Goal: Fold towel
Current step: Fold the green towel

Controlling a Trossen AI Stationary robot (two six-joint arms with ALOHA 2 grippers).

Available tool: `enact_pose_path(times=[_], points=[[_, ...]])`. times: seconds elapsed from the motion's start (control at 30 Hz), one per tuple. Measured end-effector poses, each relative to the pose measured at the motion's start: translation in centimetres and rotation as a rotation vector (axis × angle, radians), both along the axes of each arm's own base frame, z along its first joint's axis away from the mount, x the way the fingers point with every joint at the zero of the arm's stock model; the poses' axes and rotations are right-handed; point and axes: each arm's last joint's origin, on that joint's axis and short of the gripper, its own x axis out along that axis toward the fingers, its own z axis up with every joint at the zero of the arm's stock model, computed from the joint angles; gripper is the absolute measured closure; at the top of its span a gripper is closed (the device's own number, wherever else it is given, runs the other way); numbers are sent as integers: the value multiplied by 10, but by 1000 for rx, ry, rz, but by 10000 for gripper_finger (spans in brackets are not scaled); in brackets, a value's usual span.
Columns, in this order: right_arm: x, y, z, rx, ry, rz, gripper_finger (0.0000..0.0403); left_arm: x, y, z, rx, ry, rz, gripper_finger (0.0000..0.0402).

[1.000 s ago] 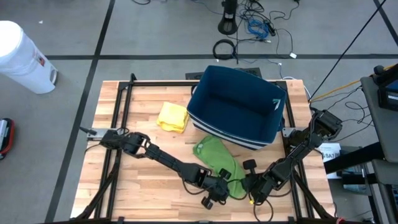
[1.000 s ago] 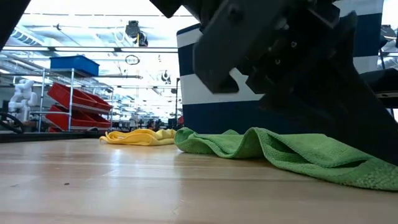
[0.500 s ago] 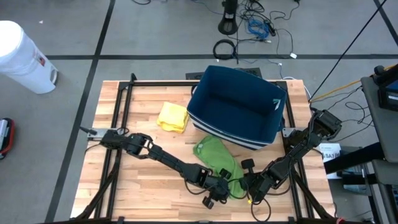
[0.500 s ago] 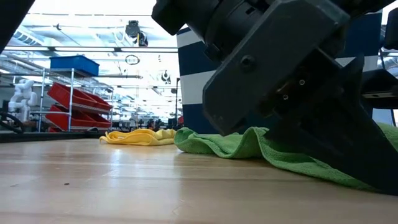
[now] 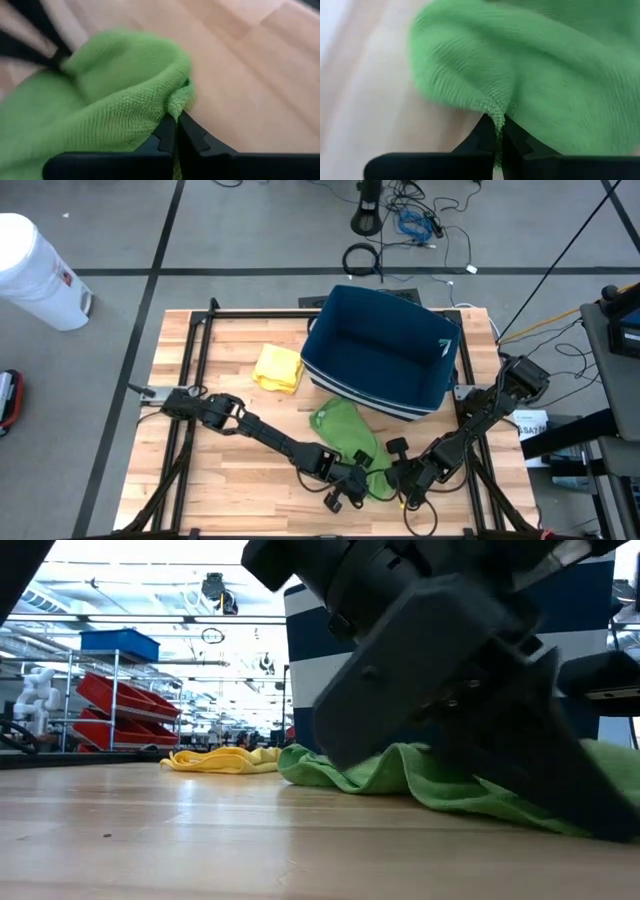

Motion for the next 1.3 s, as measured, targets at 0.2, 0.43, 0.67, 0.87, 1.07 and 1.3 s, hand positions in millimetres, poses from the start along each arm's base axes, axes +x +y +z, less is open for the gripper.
enact_pose_path(times=[0.2, 0.43, 0.67, 0.87, 1.07, 1.3], points=[[-2, 7, 31, 121, -26, 120, 402, -14, 4, 65, 51, -77, 14, 399], [-15, 6, 120, 240, -333, 332, 402, -53, 2, 165, 16, -250, -43, 400], [-47, -16, 221, 266, -748, 484, 403, -94, 4, 249, -81, -487, -49, 401], [-60, -29, 252, 263, -817, 508, 403, -106, -2, 260, -129, -499, -72, 401], [-52, -33, 243, 142, -767, 404, 403, -104, 7, 251, 95, -491, 127, 401], [-42, -51, 233, 33, -686, 189, 403, -98, 18, 250, 107, -488, 194, 401]])
